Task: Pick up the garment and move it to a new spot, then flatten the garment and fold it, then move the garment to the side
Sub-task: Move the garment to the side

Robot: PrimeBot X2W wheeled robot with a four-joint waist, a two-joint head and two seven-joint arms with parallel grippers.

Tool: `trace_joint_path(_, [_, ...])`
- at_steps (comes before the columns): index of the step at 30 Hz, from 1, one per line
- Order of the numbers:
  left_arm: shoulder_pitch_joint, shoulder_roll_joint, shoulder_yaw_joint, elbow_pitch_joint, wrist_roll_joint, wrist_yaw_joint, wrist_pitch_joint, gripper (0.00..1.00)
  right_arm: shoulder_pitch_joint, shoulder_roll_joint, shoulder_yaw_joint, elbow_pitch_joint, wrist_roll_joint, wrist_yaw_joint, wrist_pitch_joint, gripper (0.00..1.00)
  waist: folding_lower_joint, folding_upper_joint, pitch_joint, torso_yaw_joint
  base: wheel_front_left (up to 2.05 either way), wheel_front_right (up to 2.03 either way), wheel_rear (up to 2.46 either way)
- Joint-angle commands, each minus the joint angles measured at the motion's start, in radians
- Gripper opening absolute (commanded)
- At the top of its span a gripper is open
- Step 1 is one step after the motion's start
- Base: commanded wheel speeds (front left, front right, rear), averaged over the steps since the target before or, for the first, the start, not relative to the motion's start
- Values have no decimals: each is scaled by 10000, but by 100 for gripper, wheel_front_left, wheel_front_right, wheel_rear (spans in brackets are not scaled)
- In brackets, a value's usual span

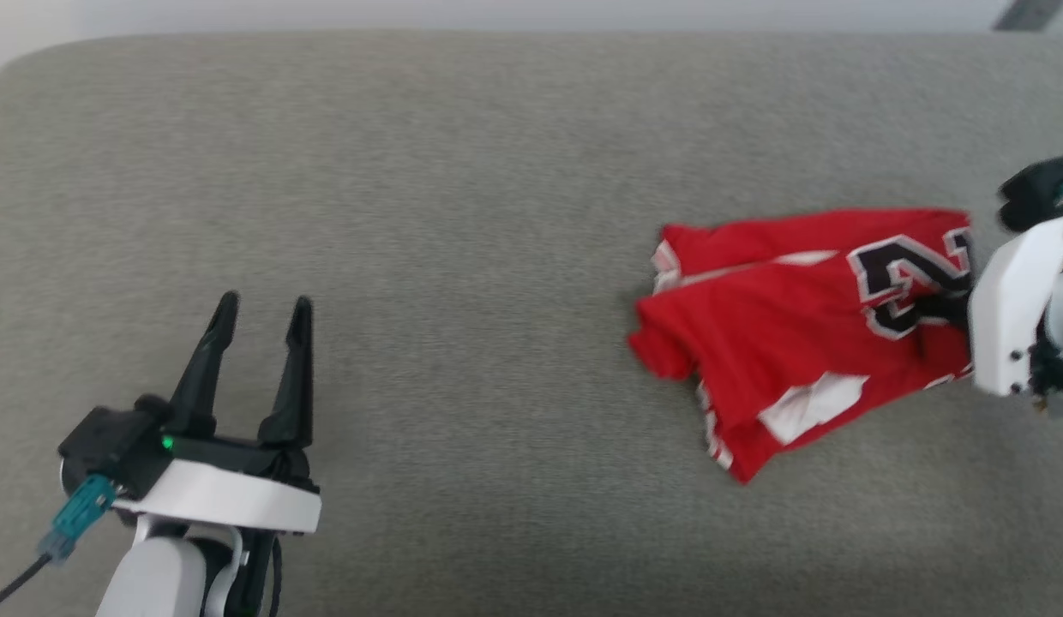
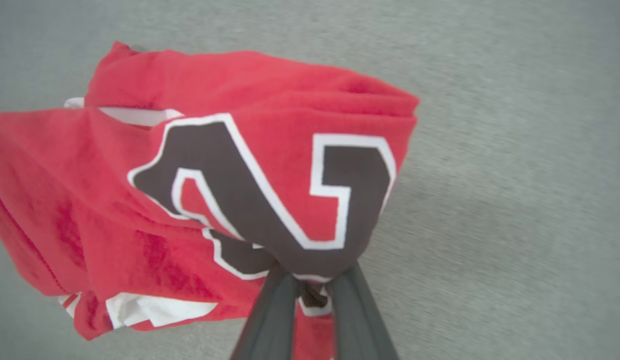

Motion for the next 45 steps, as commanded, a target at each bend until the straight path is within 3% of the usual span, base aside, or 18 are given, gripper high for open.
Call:
trace_joint_path(1, [-314, 101, -185, -29, 145, -25, -48, 100, -248, -117, -156, 46, -114, -3, -136, 0, 0, 0, 374, -584, 0, 0, 0])
trace_joint_path(9, [-1491, 452, -1144, 58, 243, -25, -47, 100, -1004, -365, -705, 431, -682, -3, -847, 0, 0, 0, 911, -1676, 0, 0, 0])
trace_joint_path(22, [-3229, 959, -2872, 130, 224, -25, -47, 100, -2137, -777, -1178, 1743, -2307, -3, -2485, 0, 0, 0, 1664, -2656, 0, 0, 0])
trace_joint_path(27, [-3892, 1006, -3555, 155, 171, -25, -47, 100, -2626, -814, -1535, 2636, -3361, -3, -3124, 0, 0, 0, 2020, -2749, 0, 0, 0])
trace_joint_path(42, [-4963, 997, -4351, 493, -114, -25, -47, 100, -3926, 603, -2920, 5952, -5438, -3, -4632, 0, 0, 0, 2645, -2225, 0, 0, 0])
trace_joint_path(45, [-4930, 1048, -4218, 491, -126, -25, -47, 100, -4205, 685, -3033, 6394, -5681, -3, -4897, 38, 0, 0, 2650, -2142, 0, 0, 0])
